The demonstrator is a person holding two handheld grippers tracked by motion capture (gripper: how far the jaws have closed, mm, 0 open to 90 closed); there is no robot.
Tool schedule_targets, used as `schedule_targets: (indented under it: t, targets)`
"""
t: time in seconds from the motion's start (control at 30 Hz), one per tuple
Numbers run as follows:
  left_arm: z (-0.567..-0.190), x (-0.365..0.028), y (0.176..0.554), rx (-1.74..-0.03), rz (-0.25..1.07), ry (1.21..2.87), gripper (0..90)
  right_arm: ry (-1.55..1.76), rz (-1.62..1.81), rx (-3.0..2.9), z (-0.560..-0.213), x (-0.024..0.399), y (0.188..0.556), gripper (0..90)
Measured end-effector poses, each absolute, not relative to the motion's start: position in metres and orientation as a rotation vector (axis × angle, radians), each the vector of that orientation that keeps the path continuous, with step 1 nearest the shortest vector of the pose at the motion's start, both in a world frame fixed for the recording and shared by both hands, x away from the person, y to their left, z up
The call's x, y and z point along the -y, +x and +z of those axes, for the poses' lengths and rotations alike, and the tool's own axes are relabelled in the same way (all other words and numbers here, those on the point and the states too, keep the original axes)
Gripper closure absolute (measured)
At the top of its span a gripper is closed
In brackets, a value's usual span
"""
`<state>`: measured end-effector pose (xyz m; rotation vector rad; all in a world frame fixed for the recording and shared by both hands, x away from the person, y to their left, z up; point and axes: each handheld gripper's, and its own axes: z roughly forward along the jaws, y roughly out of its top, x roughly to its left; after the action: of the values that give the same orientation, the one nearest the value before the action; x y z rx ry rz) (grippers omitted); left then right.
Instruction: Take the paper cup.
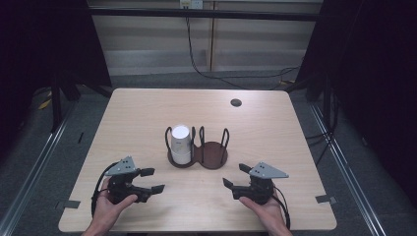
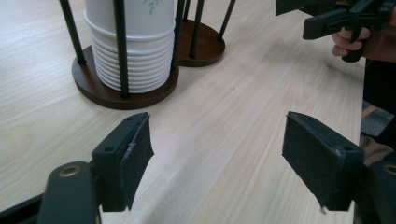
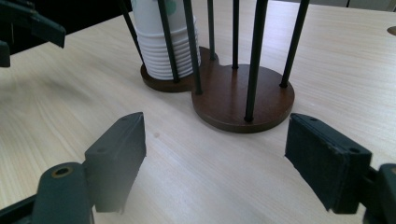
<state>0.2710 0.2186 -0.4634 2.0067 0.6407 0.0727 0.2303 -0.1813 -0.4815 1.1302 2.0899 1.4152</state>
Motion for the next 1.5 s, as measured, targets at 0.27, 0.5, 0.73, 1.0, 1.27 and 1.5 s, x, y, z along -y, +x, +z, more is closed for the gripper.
schedule_targets:
  t: [0.27, 0.5, 0.73, 1.0, 1.27, 1.5]
  targets:
    - [-0.463, -0.216, 0.271, -0.633, 0.065, 2.005, 20.8, 1.152, 1.455, -2.142, -0.483, 0.178, 0.229, 22.7]
    - [-0.458, -0.214, 0.270, -0.642, 0.075, 2.021, 20.4, 1.138, 1.466, -2.173, -0.481, 0.176, 0.226, 24.5]
    - [-0.446, -0.216, 0.272, -0.630, 0.078, 2.002, 20.5, 1.115, 1.462, -2.199, -0.480, 0.174, 0.225, 24.8]
    - [-0.436, -0.212, 0.279, -0.627, 0.104, 1.987, 22.9, 1.122, 1.464, -2.234, -0.481, 0.171, 0.225, 22.8]
    - [-0.424, -0.206, 0.285, -0.575, 0.142, 1.986, 24.5, 1.130, 1.441, -2.236, -0.479, 0.175, 0.226, 21.1]
    - [-0.415, -0.199, 0.294, -0.561, 0.160, 1.985, 25.0, 1.142, 1.448, -2.215, -0.477, 0.177, 0.227, 22.0]
